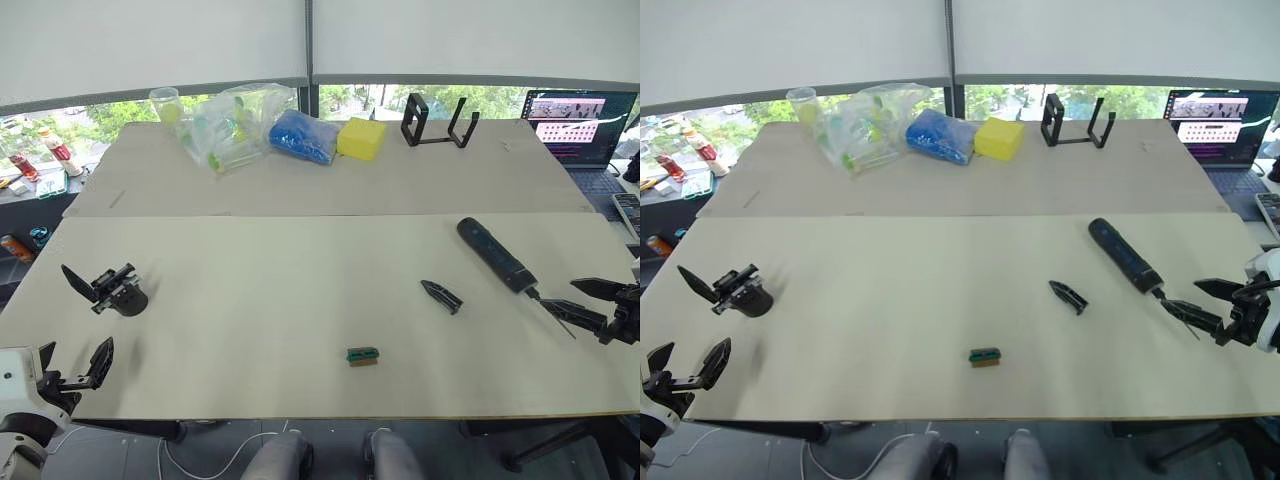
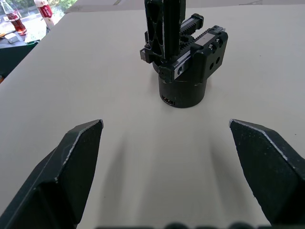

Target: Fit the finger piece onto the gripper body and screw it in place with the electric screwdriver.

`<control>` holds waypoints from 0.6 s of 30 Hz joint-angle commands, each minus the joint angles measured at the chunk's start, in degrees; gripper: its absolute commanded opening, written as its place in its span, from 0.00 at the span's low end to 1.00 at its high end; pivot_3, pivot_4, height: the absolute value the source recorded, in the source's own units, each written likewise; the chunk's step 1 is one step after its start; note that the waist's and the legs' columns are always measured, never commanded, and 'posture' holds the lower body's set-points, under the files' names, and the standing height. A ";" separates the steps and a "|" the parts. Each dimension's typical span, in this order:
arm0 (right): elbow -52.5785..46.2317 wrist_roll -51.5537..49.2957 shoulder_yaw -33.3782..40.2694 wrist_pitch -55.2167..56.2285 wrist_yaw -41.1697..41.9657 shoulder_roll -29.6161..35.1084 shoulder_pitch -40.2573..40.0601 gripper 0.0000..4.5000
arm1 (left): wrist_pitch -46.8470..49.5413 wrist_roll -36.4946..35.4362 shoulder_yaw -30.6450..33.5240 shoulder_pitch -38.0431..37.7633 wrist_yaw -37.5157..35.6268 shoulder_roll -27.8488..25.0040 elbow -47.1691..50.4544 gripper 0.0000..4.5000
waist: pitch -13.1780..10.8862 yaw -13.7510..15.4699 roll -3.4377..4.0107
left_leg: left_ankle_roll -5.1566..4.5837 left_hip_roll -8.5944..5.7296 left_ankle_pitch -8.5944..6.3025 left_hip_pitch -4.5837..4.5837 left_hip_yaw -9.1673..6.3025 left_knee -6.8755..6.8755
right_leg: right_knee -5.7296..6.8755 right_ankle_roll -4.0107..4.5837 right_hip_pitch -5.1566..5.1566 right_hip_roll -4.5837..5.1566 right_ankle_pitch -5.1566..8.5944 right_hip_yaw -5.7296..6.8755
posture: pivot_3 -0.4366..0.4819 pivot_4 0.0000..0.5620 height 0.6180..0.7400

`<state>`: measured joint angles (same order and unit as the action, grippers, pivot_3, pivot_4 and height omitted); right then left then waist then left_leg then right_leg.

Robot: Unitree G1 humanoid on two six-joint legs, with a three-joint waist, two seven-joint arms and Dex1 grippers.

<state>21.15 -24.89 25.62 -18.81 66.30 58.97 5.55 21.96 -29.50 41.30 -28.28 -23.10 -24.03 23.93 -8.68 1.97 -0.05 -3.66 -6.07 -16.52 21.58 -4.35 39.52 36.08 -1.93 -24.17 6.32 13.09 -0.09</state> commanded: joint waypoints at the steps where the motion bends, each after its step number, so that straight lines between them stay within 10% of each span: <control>1: -1.64 -0.30 0.60 2.34 1.94 1.86 2.43 0.99 | 1.15 1.45 -1.75 1.77 6.74 3.64 4.21 1.00 | 0.00 -0.04 0.01 | 0.00 0.00 0.00 0.00 0.00 0.00 | 0.00 0.00 0.00 0.00 0.00 0.00 | 0.48 0.27 0.98; 4: -8.47 -1.11 -2.24 1.79 3.23 1.53 5.41 0.99 | 4.11 6.61 -5.90 6.92 20.61 11.47 9.24 1.00 | 0.01 0.09 0.14 | -0.05 -0.07 -0.11 -0.06 0.26 0.04 | -0.05 -0.24 0.04 0.01 -0.16 -0.20 | 0.48 0.27 0.98; 18: -31.99 -12.24 -12.62 -12.34 9.07 -0.40 12.14 0.99 | 9.53 17.26 -16.91 18.88 39.16 22.39 11.91 1.00 | -0.06 0.92 -0.35 | 0.26 0.04 0.04 0.22 0.35 0.29 | -0.11 -0.35 -0.11 -0.20 -0.28 -0.39 | 0.48 0.27 0.98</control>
<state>-6.83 -34.39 13.07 -29.63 74.83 58.81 16.84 31.61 -14.48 24.83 -10.69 13.64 -2.04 35.35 -8.74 2.88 -0.40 -3.36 -6.02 -16.50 21.81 -3.99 39.81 35.97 -2.29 -24.28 6.12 12.80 -0.48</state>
